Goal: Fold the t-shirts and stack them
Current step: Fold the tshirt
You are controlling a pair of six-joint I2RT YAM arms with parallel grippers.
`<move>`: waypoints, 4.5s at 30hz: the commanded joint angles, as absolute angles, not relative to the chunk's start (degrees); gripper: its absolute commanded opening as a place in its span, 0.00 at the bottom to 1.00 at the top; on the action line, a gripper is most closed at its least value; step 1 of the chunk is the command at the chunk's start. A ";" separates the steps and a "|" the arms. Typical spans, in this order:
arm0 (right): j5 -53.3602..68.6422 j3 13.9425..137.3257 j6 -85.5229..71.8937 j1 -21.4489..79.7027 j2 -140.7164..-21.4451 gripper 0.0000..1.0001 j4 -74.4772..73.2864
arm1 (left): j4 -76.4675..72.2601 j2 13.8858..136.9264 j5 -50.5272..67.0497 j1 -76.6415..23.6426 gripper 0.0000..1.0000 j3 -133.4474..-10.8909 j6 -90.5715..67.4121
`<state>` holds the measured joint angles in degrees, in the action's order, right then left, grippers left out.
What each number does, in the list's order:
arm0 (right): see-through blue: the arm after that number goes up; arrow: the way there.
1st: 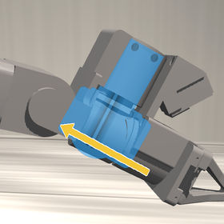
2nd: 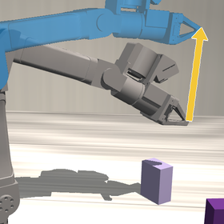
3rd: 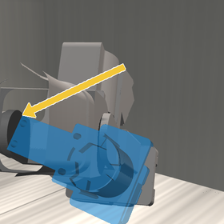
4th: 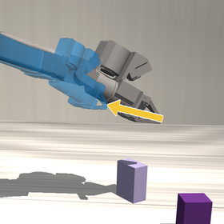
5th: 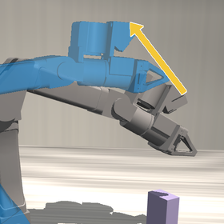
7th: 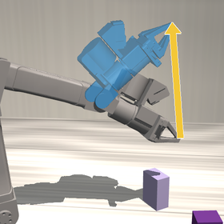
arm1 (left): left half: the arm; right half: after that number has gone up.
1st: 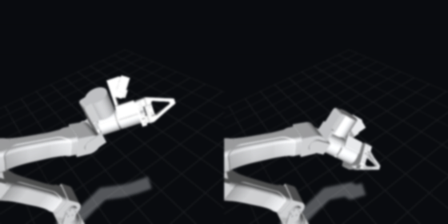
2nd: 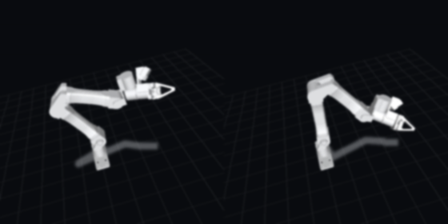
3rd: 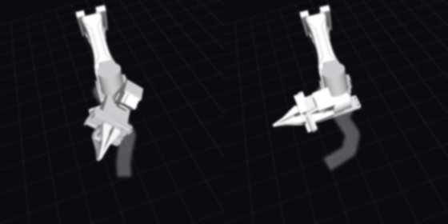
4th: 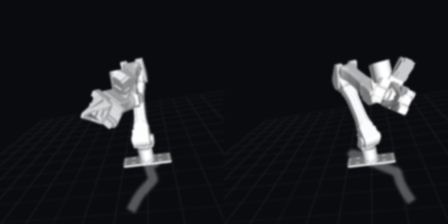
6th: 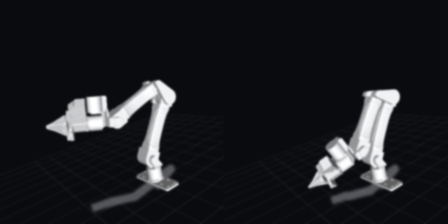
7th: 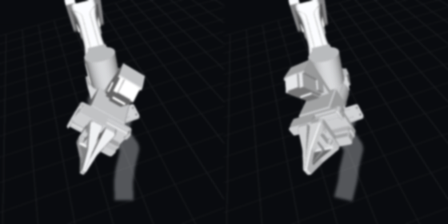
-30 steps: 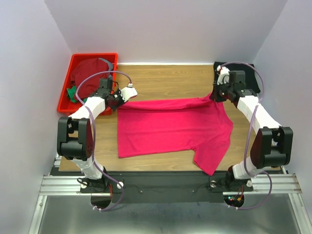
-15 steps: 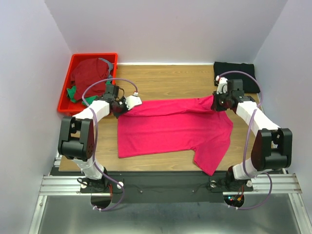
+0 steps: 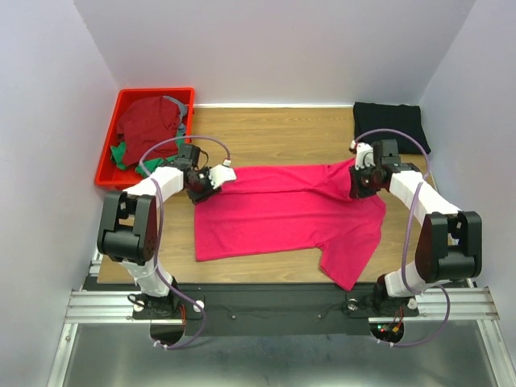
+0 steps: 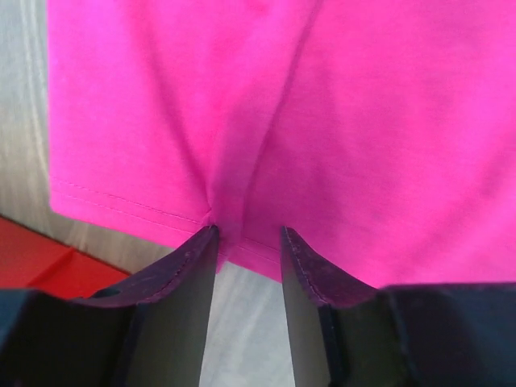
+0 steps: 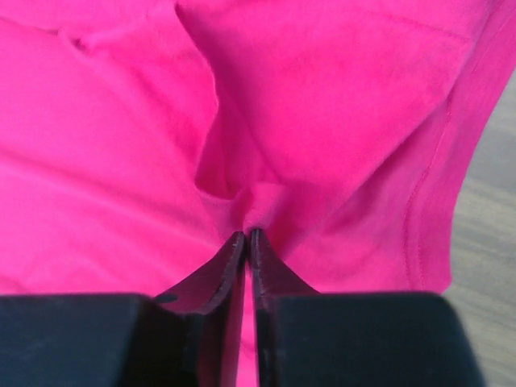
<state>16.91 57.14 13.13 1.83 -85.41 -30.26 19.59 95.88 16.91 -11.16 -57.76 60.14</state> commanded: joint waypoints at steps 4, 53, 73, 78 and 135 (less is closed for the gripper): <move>15.20 61.51 22.66 1.23 -81.40 0.52 -41.74 | 26.45 88.95 25.91 -12.74 0.54 -66.70 57.13; 13.80 98.09 6.68 -7.47 -122.61 0.39 -35.51 | 2.37 139.23 44.82 -43.24 0.04 -117.17 10.72; 10.90 97.73 6.68 -8.17 -122.43 0.39 -35.42 | 11.69 124.90 43.34 -50.01 0.08 -93.71 42.18; 11.16 97.47 7.12 -8.17 -122.17 0.38 -35.42 | 13.36 121.56 40.09 -50.19 0.30 -90.18 44.56; 14.32 110.91 6.59 -9.76 -132.10 0.37 -34.37 | 19.25 124.10 11.86 -6.33 0.34 -92.19 18.01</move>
